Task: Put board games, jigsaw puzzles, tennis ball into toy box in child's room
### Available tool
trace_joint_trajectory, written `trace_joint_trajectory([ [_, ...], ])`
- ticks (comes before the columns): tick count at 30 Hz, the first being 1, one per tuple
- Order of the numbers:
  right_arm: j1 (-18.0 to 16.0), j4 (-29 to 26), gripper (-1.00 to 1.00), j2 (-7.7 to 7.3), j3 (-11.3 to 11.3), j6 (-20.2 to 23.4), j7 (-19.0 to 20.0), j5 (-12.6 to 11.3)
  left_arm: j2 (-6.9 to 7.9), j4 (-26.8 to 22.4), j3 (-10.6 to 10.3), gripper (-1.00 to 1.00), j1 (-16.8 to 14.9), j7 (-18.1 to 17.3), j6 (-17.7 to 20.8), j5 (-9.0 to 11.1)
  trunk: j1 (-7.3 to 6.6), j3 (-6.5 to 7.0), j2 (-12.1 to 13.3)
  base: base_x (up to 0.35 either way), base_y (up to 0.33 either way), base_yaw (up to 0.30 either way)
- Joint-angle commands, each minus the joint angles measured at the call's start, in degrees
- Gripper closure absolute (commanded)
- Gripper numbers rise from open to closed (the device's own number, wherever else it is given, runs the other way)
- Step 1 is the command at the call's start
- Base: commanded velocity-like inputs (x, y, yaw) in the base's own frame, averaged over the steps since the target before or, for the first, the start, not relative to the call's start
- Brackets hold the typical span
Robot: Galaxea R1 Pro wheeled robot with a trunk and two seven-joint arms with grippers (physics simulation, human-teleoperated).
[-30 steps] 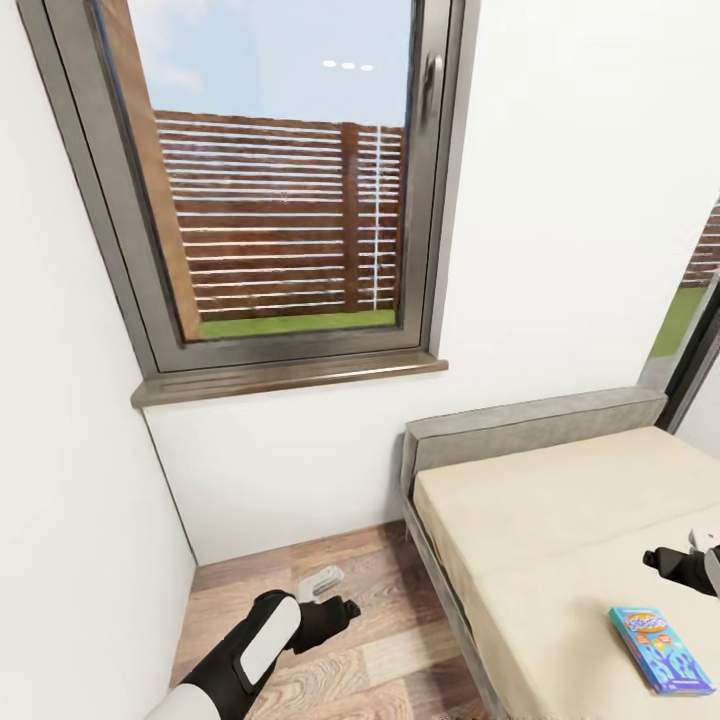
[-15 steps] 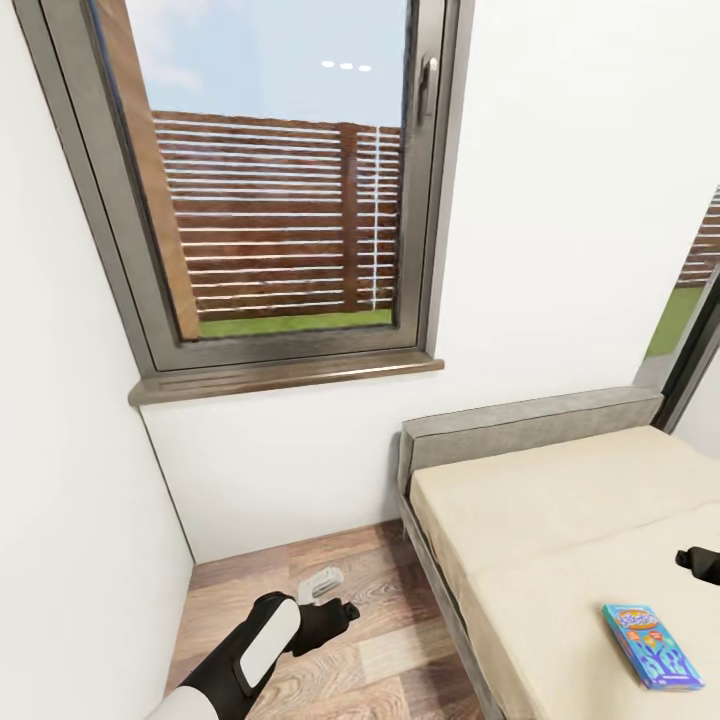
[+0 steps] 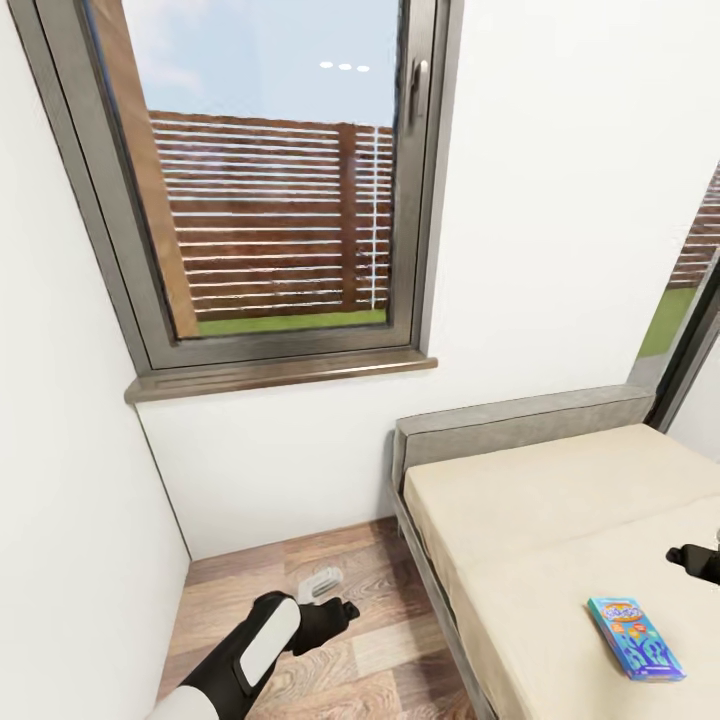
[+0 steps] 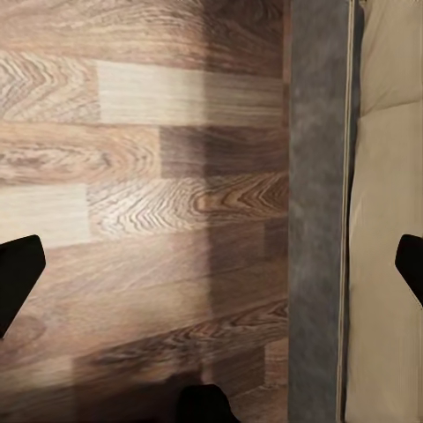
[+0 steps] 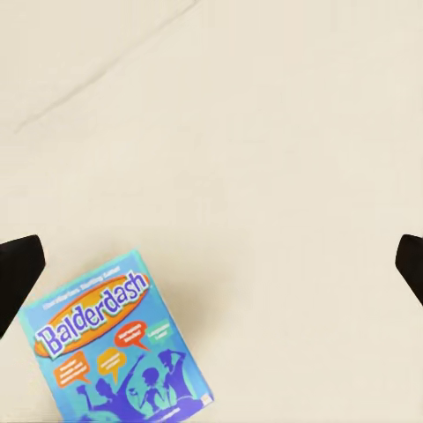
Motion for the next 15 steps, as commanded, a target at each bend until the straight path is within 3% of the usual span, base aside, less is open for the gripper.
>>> trace_joint_trajectory([
  [1,-0.04,0.14,-1.00,0.00,-0.10,0.22,0.87,-0.14,0.04,-0.10,0.00,-1.00,-0.06,0.59,0.11,0.73,-0.01,-0.06,-0.03,-0.005,-0.008,0.000],
  [8,0.01,1.03,-1.00,0.06,0.20,0.14,3.78,-0.18,0.15,-1.44,1.39,-1.00,-0.32,0.80,0.57,0.51,-0.01,-0.06,-0.03,-0.002,-0.004,0.000],
  [9,-0.04,1.14,-1.00,0.10,0.46,0.35,8.95,0.23,0.26,-3.86,2.25,-1.00,-0.19,0.84,2.72,1.80,-0.01,-0.06,-0.03,0.000,0.000,0.000],
  [15,0.01,1.23,-1.00,0.00,0.61,0.77,11.32,0.45,0.29,-4.48,2.45,-1.00,-0.23,0.98,4.53,2.55,0.87,-0.78,-1.63,0.000,0.000,0.000],
])
